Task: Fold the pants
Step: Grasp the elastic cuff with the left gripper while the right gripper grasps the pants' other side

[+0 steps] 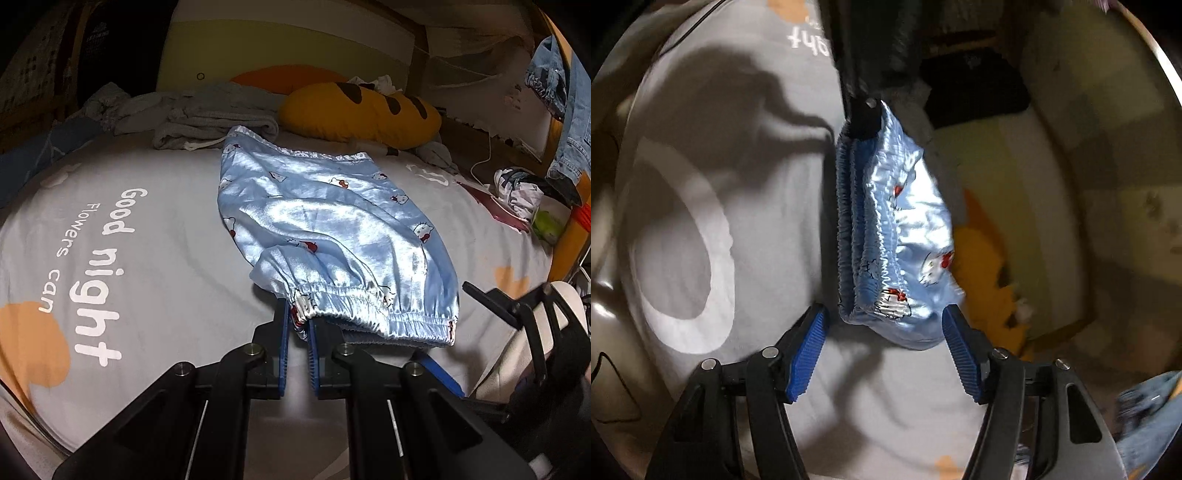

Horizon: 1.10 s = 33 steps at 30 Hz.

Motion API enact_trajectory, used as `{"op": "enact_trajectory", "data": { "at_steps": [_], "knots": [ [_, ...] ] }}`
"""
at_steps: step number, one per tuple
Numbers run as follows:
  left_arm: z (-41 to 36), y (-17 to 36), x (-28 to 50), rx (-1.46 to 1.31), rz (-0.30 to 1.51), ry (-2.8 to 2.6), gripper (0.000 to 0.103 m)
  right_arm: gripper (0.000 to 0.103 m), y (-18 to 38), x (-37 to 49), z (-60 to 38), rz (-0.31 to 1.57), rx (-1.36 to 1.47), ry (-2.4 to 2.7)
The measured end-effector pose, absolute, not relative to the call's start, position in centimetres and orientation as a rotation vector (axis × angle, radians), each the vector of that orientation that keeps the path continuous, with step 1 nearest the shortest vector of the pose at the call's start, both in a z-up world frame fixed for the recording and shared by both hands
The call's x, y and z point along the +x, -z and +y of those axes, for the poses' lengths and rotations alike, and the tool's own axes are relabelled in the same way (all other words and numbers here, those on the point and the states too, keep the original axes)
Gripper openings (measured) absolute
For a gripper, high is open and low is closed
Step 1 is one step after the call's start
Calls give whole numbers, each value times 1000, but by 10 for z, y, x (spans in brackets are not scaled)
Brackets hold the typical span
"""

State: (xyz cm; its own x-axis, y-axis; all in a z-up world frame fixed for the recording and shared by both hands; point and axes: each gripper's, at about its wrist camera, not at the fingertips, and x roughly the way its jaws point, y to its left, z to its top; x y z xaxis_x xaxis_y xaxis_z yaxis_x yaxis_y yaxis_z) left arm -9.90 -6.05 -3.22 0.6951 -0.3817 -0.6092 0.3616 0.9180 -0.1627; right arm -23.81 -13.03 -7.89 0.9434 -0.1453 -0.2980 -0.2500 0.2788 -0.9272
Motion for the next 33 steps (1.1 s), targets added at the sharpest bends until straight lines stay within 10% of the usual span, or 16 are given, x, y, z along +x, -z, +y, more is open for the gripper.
{"op": "enact_trajectory", "data": {
  "at_steps": [5, 8, 13, 20, 24, 33],
  "knots": [
    [-62, 33, -98, -22, 685, 420, 9, 64, 94, -230, -120, 269, -1433, -57],
    [-59, 33, -98, -35, 689, 419, 10, 36, 93, -223, -120, 336, -1406, -112],
    [-58, 31, -101, -21, 670, 427, 11, 18, 80, -211, -122, 350, -1363, -117],
    [-48, 11, -114, -56, 678, 499, 17, 17, 8, -157, -160, 690, -763, -305],
    [-46, -6, -125, -10, 608, 491, 36, 17, -28, -135, -188, 695, -548, -366],
    [-57, -8, -113, 167, 624, 538, 37, 16, -51, -133, -212, 665, -425, -480]
  ]
}}
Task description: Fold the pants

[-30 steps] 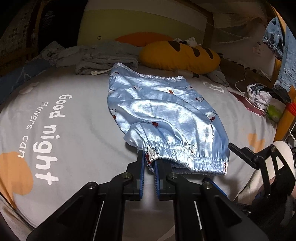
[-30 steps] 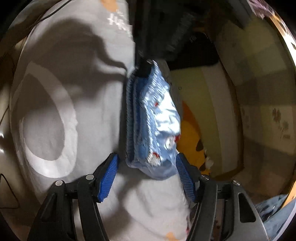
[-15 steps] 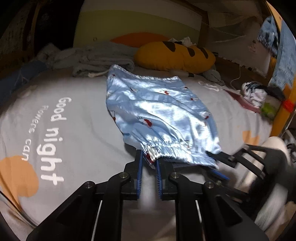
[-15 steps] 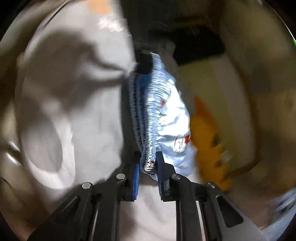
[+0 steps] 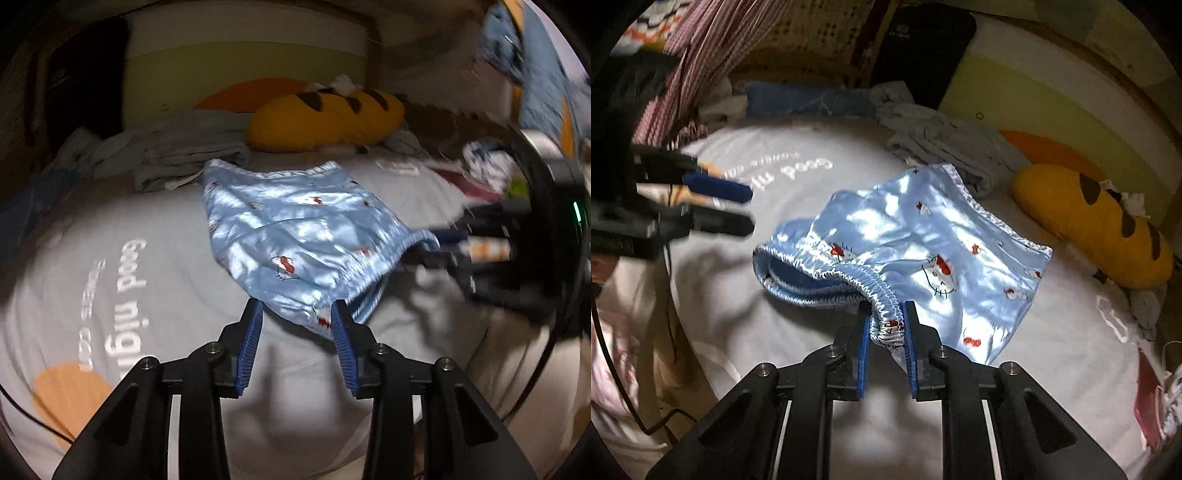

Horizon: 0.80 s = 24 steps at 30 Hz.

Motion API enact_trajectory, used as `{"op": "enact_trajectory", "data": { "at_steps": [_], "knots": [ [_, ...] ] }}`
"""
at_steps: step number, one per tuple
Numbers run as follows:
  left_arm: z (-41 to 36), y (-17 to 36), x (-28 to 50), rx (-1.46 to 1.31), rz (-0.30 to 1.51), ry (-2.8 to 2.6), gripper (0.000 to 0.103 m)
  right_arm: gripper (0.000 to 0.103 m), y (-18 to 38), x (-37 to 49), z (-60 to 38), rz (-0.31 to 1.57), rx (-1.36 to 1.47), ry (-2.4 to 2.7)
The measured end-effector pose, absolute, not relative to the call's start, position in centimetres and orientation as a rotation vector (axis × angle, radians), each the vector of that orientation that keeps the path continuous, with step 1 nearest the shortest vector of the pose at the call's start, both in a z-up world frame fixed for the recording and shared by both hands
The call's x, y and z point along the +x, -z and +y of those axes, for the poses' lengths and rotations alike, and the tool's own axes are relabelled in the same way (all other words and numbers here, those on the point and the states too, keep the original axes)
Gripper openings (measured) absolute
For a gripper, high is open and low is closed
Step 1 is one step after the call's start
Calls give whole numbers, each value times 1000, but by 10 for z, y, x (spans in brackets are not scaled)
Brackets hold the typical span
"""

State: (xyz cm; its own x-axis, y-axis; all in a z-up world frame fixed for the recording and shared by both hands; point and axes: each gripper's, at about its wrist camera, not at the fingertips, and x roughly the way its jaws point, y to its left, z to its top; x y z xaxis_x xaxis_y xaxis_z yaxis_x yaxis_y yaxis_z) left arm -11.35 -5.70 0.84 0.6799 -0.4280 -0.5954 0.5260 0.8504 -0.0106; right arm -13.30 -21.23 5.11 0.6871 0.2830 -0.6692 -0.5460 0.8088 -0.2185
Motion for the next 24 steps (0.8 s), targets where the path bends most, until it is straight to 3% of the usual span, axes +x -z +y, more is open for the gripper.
{"op": "enact_trajectory", "data": {
  "at_steps": [7, 13, 17, 20, 22, 23, 24],
  "knots": [
    [-71, -22, -103, 320, 631, 741, 41, 16, -55, -99, -244, 714, -207, -617],
    [-91, -10, -82, 498, 536, 732, 43, 16, -56, -74, -271, 754, -27, -684],
    [-102, -6, -79, 575, 487, 855, 59, 16, -54, -62, -279, 776, 30, -682],
    [-113, 0, -73, 651, 451, 813, 59, 16, -56, -56, -282, 776, 59, -709],
    [-117, 1, -62, 637, 479, 832, 41, 16, -57, -54, -281, 769, 46, -718],
    [-118, 0, -56, 622, 498, 847, 17, 16, -57, -52, -281, 767, 40, -720],
    [-118, -3, -50, 601, 518, 862, 14, 16, -58, -50, -280, 767, 36, -720]
  ]
}}
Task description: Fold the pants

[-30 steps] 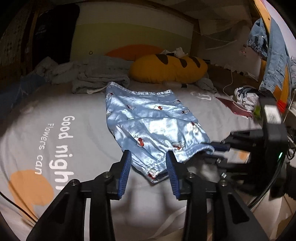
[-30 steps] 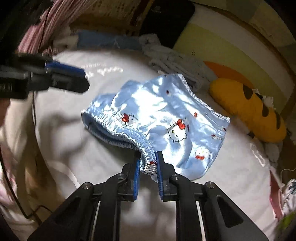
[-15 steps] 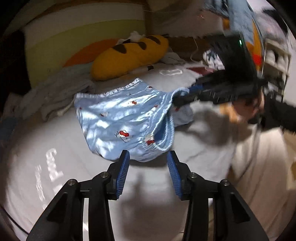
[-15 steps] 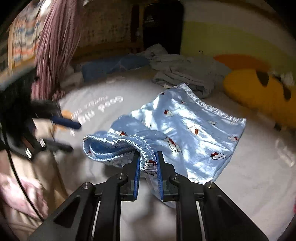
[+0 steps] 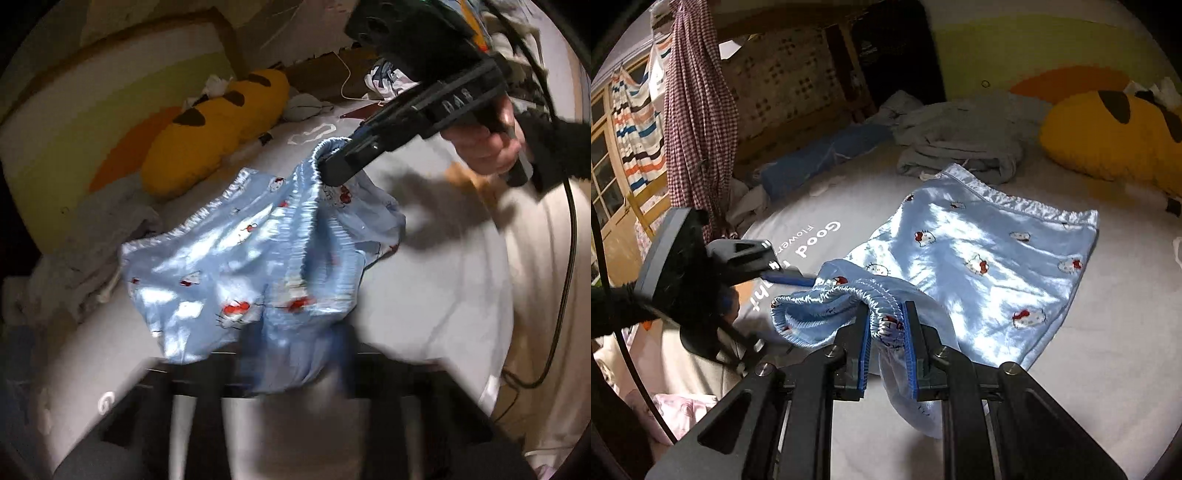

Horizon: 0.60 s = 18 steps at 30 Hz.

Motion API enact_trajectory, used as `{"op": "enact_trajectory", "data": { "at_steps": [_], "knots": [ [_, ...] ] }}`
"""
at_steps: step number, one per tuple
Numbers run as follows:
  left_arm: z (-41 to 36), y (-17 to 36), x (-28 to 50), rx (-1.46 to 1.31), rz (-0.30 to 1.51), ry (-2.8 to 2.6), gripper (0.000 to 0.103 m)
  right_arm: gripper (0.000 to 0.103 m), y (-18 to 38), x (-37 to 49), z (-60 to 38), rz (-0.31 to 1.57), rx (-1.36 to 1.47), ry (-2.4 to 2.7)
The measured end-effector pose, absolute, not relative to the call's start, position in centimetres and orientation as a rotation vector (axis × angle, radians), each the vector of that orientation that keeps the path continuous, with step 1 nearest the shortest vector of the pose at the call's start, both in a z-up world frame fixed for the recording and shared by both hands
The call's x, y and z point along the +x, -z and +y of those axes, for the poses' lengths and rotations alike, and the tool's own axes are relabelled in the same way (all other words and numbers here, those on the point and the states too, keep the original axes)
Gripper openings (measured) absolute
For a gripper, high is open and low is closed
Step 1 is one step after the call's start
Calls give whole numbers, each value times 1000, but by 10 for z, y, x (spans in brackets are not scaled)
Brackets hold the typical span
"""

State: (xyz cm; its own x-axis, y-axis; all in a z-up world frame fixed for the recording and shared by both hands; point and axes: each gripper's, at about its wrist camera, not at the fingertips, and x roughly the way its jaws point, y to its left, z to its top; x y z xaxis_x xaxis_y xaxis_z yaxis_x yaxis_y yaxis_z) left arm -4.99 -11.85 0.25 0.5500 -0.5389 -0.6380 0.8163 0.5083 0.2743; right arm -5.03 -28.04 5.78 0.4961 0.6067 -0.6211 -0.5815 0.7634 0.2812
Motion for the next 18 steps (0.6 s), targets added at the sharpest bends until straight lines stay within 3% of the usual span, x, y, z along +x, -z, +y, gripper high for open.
{"op": "enact_trajectory", "data": {
  "at_steps": [9, 14, 18],
  "knots": [
    [-125, -52, 19, 451, 501, 749, 13, 16, -78, -1, -289, 681, 46, -674],
    [-117, -43, 68, 267, 644, 752, 13, 16, -63, 39, -293, 729, 91, -625],
    [-122, -35, 83, 296, 643, 716, 13, 16, -54, 58, -293, 746, 114, -586]
  ]
}}
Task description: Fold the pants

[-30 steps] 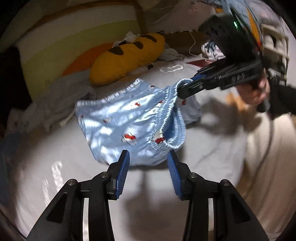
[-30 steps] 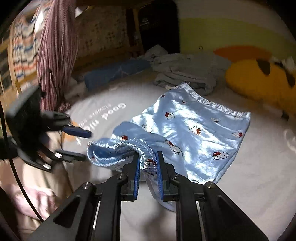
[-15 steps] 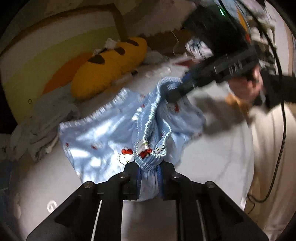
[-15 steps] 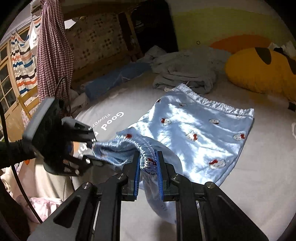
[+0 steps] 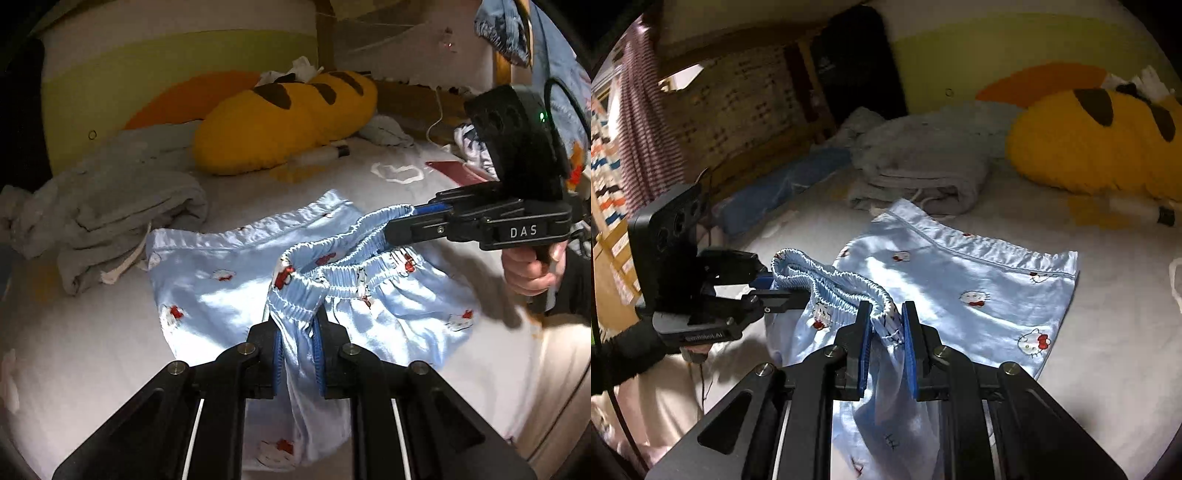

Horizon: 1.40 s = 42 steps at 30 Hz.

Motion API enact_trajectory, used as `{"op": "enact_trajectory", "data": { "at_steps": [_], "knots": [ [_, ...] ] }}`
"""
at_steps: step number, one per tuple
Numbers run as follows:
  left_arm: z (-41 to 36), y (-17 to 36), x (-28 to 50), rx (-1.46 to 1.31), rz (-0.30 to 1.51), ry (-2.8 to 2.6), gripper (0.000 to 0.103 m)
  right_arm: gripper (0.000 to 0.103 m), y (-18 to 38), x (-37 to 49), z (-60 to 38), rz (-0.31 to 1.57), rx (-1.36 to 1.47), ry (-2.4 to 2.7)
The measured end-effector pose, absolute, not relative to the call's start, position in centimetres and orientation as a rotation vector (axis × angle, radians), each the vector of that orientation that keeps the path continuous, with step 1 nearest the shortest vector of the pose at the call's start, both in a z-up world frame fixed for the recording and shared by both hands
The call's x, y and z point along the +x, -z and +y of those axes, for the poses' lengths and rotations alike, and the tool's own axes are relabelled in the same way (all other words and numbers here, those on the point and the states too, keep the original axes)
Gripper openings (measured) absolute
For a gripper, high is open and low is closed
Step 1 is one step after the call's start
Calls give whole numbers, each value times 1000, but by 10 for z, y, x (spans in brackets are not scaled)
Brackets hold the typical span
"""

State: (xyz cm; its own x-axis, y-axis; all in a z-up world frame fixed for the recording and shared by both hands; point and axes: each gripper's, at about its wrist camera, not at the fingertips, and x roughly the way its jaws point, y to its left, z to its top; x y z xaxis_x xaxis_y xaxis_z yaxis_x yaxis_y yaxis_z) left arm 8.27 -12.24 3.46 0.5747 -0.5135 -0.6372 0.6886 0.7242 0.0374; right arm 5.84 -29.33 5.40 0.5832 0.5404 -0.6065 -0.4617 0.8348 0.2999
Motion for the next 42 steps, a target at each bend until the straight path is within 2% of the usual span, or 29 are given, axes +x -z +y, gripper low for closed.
{"op": "enact_trajectory", "data": {
  "at_steps": [5, 8, 9, 10, 11, 12, 14, 15, 17, 20, 22, 24, 29, 33, 37, 38, 39, 40, 41, 42],
  "knots": [
    [-124, -37, 104, 250, 644, 701, 14, 16, -48, 83, -291, 742, 121, -512],
    [-124, -32, 117, 225, 660, 682, 20, 16, -39, 94, -293, 767, 131, -464],
    [-124, -29, 120, 214, 671, 677, 26, 16, -36, 95, -293, 771, 123, -441],
    [-124, -26, 123, 212, 687, 664, 29, 18, -33, 97, -294, 780, 117, -419],
    [-123, -23, 124, 216, 700, 651, 34, 30, -31, 99, -295, 795, 115, -402],
    [-121, -21, 124, 221, 710, 639, 36, 49, -29, 100, -297, 803, 116, -389],
    [-113, -20, 120, 220, 715, 624, 41, 64, -31, 97, -304, 778, 122, -374],
    [-107, -22, 119, 215, 717, 619, 47, 64, -33, 93, -307, 769, 121, -369],
    [-93, -27, 112, 191, 723, 611, 51, 64, -39, 85, -314, 767, 133, -384],
    [-68, -35, 96, 155, 738, 619, 53, 64, -46, 65, -324, 801, 167, -414],
    [-56, -37, 84, 149, 753, 605, 53, 62, -47, 48, -324, 832, 148, -416],
    [-47, -32, 74, 144, 787, 594, 53, 53, -45, 31, -319, 849, 109, -411],
    [-44, -1, 63, 161, 889, 581, 52, 52, -22, 10, -310, 919, 68, -358],
    [-49, 18, 71, 139, 953, 581, 33, 52, -12, 12, -310, 948, 84, -307],
    [-49, 21, 71, 113, 962, 590, 21, 52, -7, 17, -316, 969, 115, -278],
    [-48, 20, 70, 114, 956, 586, 13, 52, -5, 18, -318, 977, 128, -281],
    [-47, 18, 69, 110, 949, 577, 7, 47, -4, 19, -319, 985, 138, -287],
    [-45, 15, 69, 99, 941, 557, 7, 38, -4, 19, -320, 986, 142, -288],
    [-43, 13, 69, 85, 931, 532, 5, 16, -4, 19, -321, 981, 141, -276],
    [-40, 10, 69, 67, 919, 514, 2, 7, -5, 19, -322, 973, 142, -267]
  ]
}}
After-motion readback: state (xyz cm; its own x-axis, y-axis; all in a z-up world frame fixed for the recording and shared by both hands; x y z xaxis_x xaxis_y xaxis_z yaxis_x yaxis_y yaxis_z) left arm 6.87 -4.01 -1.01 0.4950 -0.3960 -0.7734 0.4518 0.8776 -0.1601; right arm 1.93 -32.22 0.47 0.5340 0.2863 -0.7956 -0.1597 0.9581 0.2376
